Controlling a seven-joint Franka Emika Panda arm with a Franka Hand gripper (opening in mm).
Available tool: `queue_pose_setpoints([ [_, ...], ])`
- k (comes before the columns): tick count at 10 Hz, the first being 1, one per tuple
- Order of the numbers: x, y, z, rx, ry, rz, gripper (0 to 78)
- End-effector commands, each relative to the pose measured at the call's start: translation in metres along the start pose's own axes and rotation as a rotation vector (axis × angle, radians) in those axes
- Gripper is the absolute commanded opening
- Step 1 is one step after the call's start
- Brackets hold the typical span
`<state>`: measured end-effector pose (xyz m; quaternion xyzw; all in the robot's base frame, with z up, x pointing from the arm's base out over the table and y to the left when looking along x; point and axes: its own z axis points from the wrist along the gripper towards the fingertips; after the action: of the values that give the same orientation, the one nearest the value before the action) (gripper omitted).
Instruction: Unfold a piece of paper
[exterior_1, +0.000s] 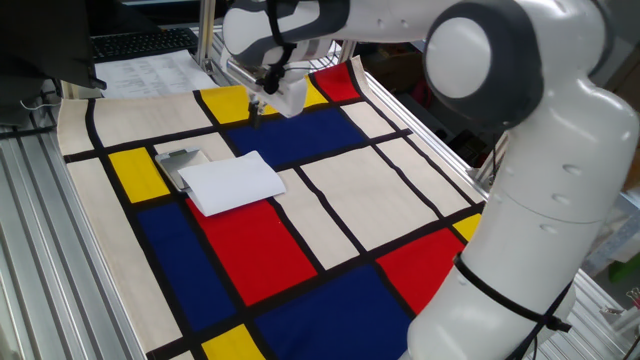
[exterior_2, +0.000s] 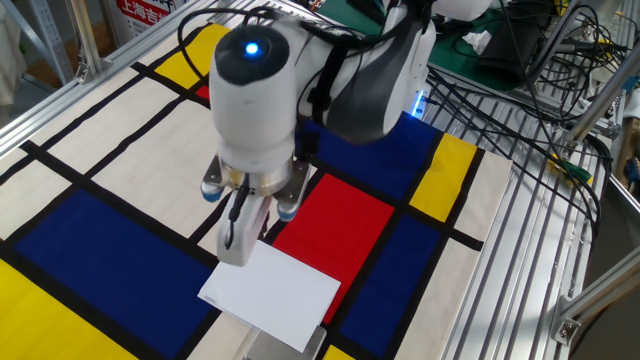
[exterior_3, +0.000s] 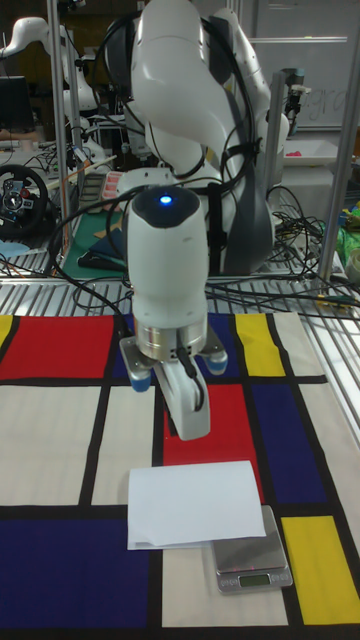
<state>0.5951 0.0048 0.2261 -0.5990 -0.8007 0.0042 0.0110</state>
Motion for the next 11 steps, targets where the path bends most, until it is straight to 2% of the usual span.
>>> queue_pose_setpoints([
  [1,0.0,0.001,-0.001,0.054,-0.021,-0.149,0.0],
  [4,0.0,0.001,-0.001,0.039,0.02,-0.282,0.0],
  [5,0.0,0.001,-0.001,0.025,0.055,-0.32,0.0],
  [6,0.0,0.001,-0.001,0.023,0.055,-0.318,0.0],
  [8,0.0,0.001,-0.001,0.038,-0.019,-0.254,0.0],
  [9,0.0,0.001,-0.001,0.036,-0.024,-0.247,0.0],
  [10,-0.002,0.008,0.001,0.032,-0.019,-0.206,0.0],
  [11,-0.005,0.017,0.003,0.042,-0.013,-0.172,0.0],
])
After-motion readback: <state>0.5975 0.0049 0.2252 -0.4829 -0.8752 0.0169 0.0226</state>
